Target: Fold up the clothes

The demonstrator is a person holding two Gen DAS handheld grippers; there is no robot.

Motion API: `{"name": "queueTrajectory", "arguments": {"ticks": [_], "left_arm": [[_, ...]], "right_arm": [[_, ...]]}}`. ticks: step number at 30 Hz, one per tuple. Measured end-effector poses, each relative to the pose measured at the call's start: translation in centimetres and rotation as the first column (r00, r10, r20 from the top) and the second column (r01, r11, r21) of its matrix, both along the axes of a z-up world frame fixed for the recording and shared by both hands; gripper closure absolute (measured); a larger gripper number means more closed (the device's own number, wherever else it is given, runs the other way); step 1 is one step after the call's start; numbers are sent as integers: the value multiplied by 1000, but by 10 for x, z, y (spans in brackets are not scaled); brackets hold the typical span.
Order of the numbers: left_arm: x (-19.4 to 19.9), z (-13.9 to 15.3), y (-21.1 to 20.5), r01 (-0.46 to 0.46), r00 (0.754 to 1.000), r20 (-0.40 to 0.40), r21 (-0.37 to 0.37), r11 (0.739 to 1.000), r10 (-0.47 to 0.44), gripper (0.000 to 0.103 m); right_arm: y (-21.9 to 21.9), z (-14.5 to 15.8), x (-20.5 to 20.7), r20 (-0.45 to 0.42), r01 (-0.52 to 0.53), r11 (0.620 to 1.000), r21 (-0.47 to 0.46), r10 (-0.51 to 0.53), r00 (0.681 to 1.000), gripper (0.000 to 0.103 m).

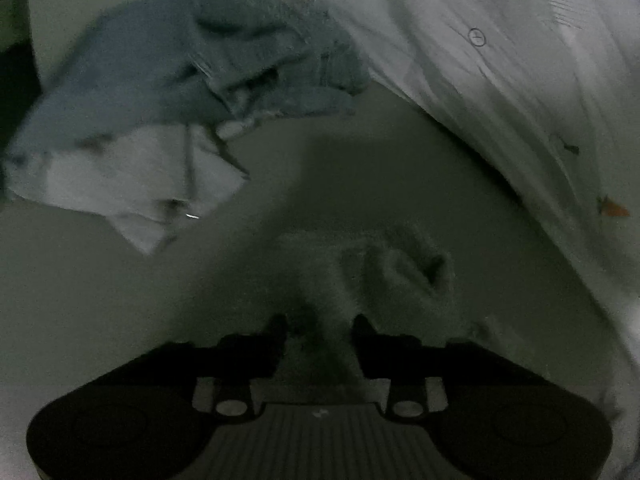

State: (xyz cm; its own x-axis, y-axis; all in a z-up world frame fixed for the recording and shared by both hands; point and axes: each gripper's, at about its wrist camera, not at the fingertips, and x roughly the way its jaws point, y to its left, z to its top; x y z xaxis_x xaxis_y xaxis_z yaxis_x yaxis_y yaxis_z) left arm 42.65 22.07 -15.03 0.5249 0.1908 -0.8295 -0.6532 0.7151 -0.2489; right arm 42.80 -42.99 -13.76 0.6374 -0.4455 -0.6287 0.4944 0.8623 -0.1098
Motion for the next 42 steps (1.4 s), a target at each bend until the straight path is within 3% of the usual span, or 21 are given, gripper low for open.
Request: {"name": "queueTrajectory", "arguments": {"ticks": [4, 7, 9, 11, 16, 19, 24, 26, 30, 32, 35, 36, 37, 39, 41, 42], "left_arm": [[-41, 11, -3, -27, 999, -23, 33, 999, 28, 52], [-70, 3, -3, -80, 997, -22, -15, 997, 80, 41], [-82, -9, -6, -106, 994, -28, -65, 992, 105, 41], [-91, -23, -7, -135, 991, -38, -114, 984, 132, 41], [-106, -35, -15, -194, 980, 1, -179, 965, 197, 41], [-105, -34, -10, -185, 982, 2, -190, 964, 189, 40], [-106, -39, -4, -208, 974, 38, -231, 950, 223, 31], [-105, -41, -3, -210, 970, 68, -258, 943, 235, 31], [-101, -42, -2, -223, 963, 83, -285, 932, 256, 31], [-101, -42, -1, -228, 958, 101, -290, 929, 267, 31], [-100, -46, 0, -230, 956, 111, -299, 926, 273, 34], [-99, -45, -1, -230, 956, 109, -290, 929, 271, 45], [-98, -45, 0, -230, 958, 105, -279, 932, 268, 53], [-99, -45, 1, -233, 957, 105, -274, 933, 270, 81], [-99, -44, 2, -240, 954, 112, -272, 932, 278, 90], [-99, -39, 4, -235, 951, 133, -270, 934, 278, 92]], "right_arm": [[-47, 63, -36, 249, 146, 989, 33, -150, 957, 99], [-72, 87, -54, 327, 209, 976, 58, -217, 920, 99], [-82, 80, -56, 284, 241, 969, 53, -246, 927, 99], [-88, 60, -53, 177, 264, 962, 67, -272, 946, 98], [-95, 6, -56, -2, 310, 929, 200, -316, 949, 93], [-92, -5, -64, -13, 329, 906, 265, -338, 941, 84], [-88, -11, -68, -30, 356, 893, 277, -362, 932, 63], [-91, -18, -71, -39, 373, 874, 311, -381, 924, 57], [-101, -37, -79, -65, 401, 810, 429, -414, 908, 54], [-103, -44, -82, -70, 399, 786, 472, -418, 906, 47], [-102, -55, -81, -81, 387, 774, 501, -403, 911, 43], [-102, -59, -80, -84, 385, 771, 508, -401, 912, 43], [-101, -64, -78, -83, 376, 767, 521, -393, 916, 45], [-97, -72, -75, -65, 337, 764, 551, -363, 930, 58], [-92, -75, -71, -49, 311, 774, 551, -342, 938, 92], [-91, -73, -70, -43, 306, 784, 539, -338, 940, 101]]}}
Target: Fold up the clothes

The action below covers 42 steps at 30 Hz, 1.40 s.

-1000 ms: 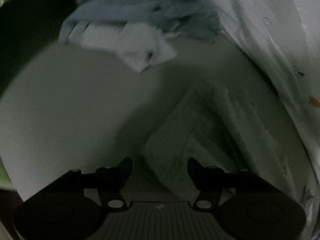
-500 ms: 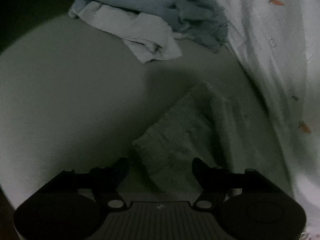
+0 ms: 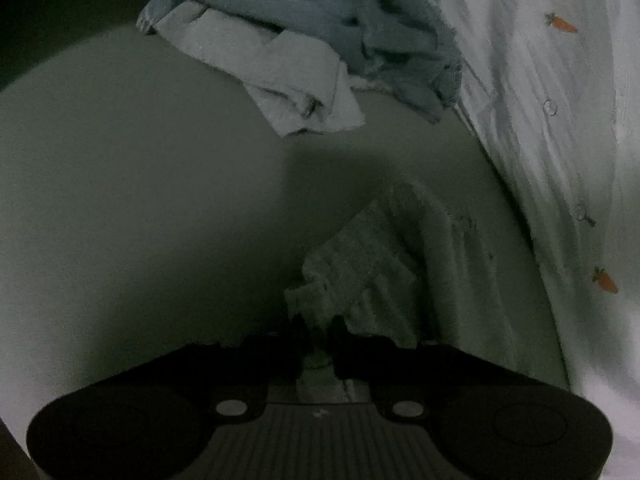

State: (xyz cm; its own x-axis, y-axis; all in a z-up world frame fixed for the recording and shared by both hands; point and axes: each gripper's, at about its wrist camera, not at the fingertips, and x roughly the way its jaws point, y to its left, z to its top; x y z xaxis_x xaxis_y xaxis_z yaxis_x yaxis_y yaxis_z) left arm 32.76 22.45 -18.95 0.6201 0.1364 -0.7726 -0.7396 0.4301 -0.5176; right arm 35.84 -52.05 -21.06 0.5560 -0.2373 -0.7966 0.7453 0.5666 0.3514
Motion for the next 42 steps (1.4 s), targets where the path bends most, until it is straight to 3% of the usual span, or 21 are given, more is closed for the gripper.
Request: {"name": "queueTrajectory", "arguments": {"ticks": [6, 11, 17, 20, 24, 28, 32, 35, 37, 39, 42], "left_arm": [[16, 54, 8, 8, 985, 173, 82, 997, -22, 95], [66, 114, 9, 87, 950, 279, 197, 976, -141, 95], [134, 183, 11, 118, 884, 404, 293, 949, -235, 95], [148, 219, 6, 120, 841, 463, 344, 931, -280, 95], [132, 238, -2, 108, 803, 515, 370, 923, -300, 95], [101, 223, -10, 119, 823, 478, 384, 916, -307, 95], [60, 186, -15, 116, 901, 338, 414, 903, -271, 95], [30, 133, -16, 122, 960, 197, 345, 931, -198, 95], [13, 91, -13, 123, 988, 63, 245, 962, -142, 94], [-7, 52, -9, 100, 994, -55, 146, 984, -93, 91], [-25, 33, -8, 68, 992, -110, 103, 992, -56, 85]], "right_arm": [[-4, 50, 3, 189, 11, 997, -78, 4, 982, 102], [-13, 124, 23, 379, 5, 988, -153, 54, 924, 102], [-23, 210, 58, 553, 12, 969, -245, 130, 823, 102], [-26, 248, 56, 621, 50, 960, -276, 139, 772, 102], [-25, 279, 40, 652, 91, 935, -342, 166, 740, 103], [-20, 276, 17, 641, 96, 926, -365, 175, 748, 103], [-12, 256, -3, 588, 79, 919, -386, 179, 789, 103], [-8, 216, -22, 505, 68, 930, -362, 134, 853, 102], [-10, 180, -30, 433, 56, 949, -312, 89, 897, 102], [-10, 146, -40, 367, 52, 970, -238, 40, 929, 102], [-8, 109, -47, 285, 68, 983, -168, -18, 958, 102]]}}
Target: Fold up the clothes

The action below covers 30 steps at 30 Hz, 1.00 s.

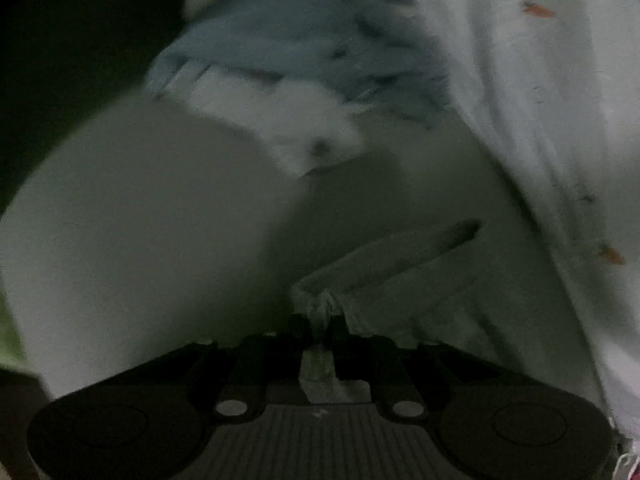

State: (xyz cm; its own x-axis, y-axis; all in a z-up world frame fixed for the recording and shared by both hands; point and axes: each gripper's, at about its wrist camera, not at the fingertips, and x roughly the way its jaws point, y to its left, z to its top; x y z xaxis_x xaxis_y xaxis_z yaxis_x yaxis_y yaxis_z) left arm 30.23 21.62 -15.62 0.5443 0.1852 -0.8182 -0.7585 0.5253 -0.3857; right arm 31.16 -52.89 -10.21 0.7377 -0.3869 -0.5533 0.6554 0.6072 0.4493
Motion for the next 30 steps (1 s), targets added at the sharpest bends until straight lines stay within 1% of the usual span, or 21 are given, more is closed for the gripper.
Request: {"name": "queueTrajectory", "arguments": {"ticks": [1, 4, 6, 7, 9, 11, 15, 18, 20, 23, 25, 26, 27, 28, 29, 30], "left_arm": [[-2, 0, 0, -3, 1000, 3, 8, 1000, 3, 83], [9, 16, -4, 23, 999, 36, 94, 995, -26, 77], [29, 27, -4, 73, 995, 54, 147, 986, -82, 71], [42, 32, -3, 110, 990, 69, 160, 981, -122, 69], [67, 36, -5, 189, 974, 93, 177, 966, -207, 62], [91, 35, -5, 253, 956, 106, 184, 950, -275, 58], [145, 21, -4, 343, 932, 66, 168, 924, -357, 56], [181, 7, -5, 417, 903, 37, 169, 893, -428, 51], [200, 1, -14, 443, 892, 21, 161, 882, -452, 48], [225, -13, -12, 455, 889, -18, 145, 879, -457, 48], [238, -23, -10, 442, 897, -38, 125, 888, -440, 48], [239, -27, -10, 436, 900, -40, 113, 893, -434, 50], [240, -30, -11, 430, 903, -41, 102, 897, -428, 54], [240, -32, -12, 424, 906, -39, 100, 900, -422, 62], [240, -33, -13, 422, 906, -31, 100, 901, -421, 83], [240, -32, -12, 422, 906, -22, 96, 902, -422, 85]], "right_arm": [[0, -6, 0, -21, 2, 1000, 8, -2, 1000, 102], [-2, -14, 4, -42, -4, 1000, 15, 5, 999, 102], [-4, -10, 9, -35, -15, 1000, 11, 15, 999, 102], [-4, -9, 13, -32, -20, 1000, 8, 20, 999, 102], [-6, -9, 26, -26, -29, 1000, 9, 29, 999, 102], [-3, -9, 34, -20, -39, 999, 17, 39, 999, 102], [2, -11, 41, -29, -48, 998, 35, 49, 998, 102], [3, -12, 44, -60, -45, 999, 26, 46, 997, 102], [2, -12, 44, -85, -39, 999, 12, 40, 996, 102], [-1, -15, 43, -107, -15, 1000, 7, 16, 994, 102], [-3, -18, 43, -115, 3, 1000, 18, -1, 993, 102], [-3, -20, 44, -119, 10, 1000, 25, -7, 993, 102], [-3, -22, 44, -124, 15, 999, 30, -11, 992, 102], [-3, -23, 45, -129, 19, 999, 33, -15, 992, 102], [-3, -25, 47, -134, 20, 999, 34, -15, 991, 102], [-2, -26, 49, -139, 20, 999, 32, -15, 990, 102]]}}
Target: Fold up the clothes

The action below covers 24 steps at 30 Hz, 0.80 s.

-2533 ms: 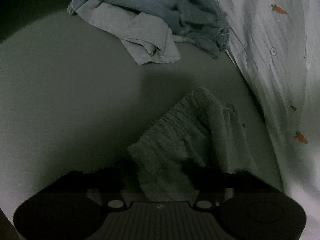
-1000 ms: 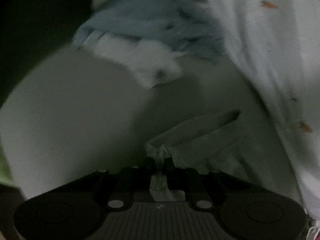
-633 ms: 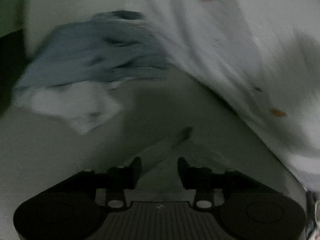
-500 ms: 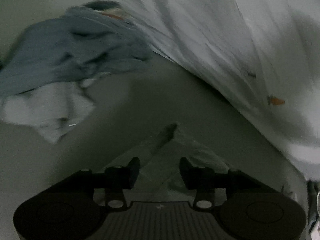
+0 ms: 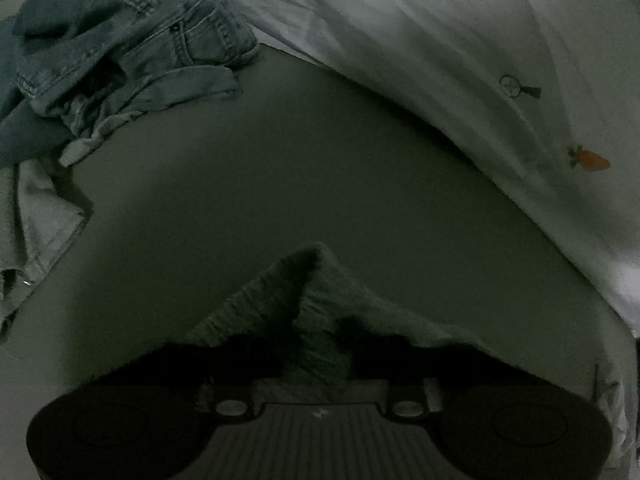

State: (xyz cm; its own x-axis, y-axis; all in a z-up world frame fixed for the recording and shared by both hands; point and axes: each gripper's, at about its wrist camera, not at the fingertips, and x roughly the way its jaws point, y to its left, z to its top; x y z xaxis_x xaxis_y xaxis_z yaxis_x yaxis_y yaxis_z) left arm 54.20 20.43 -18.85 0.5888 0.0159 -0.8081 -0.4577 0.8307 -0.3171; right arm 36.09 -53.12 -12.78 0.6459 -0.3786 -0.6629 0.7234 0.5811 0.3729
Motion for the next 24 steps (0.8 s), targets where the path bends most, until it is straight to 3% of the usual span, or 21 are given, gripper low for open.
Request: {"name": "queueTrajectory", "arguments": {"ticks": [3, 8, 14, 19, 24], "left_arm": [[1, 15, 0, -25, 999, 45, 6, 1000, 24, 93], [25, 76, 8, -44, 985, 165, 11, 999, 41, 94], [37, 142, 5, -55, 963, 268, 103, 993, 26, 94], [-24, 171, 10, -104, 908, 407, -14, 994, 101, 95], [-121, 191, 15, -197, 853, 476, -86, 977, 214, 95]], "right_arm": [[1, 2, 11, 8, -9, 1000, -5, 9, 1000, 102], [3, 31, 39, 106, -43, 998, -50, 48, 993, 102], [25, 80, 31, 238, -58, 988, -143, 91, 967, 102], [22, 82, -20, 275, 10, 984, -176, 39, 961, 102], [2, 43, -66, 216, 89, 993, -80, -70, 974, 102]]}}
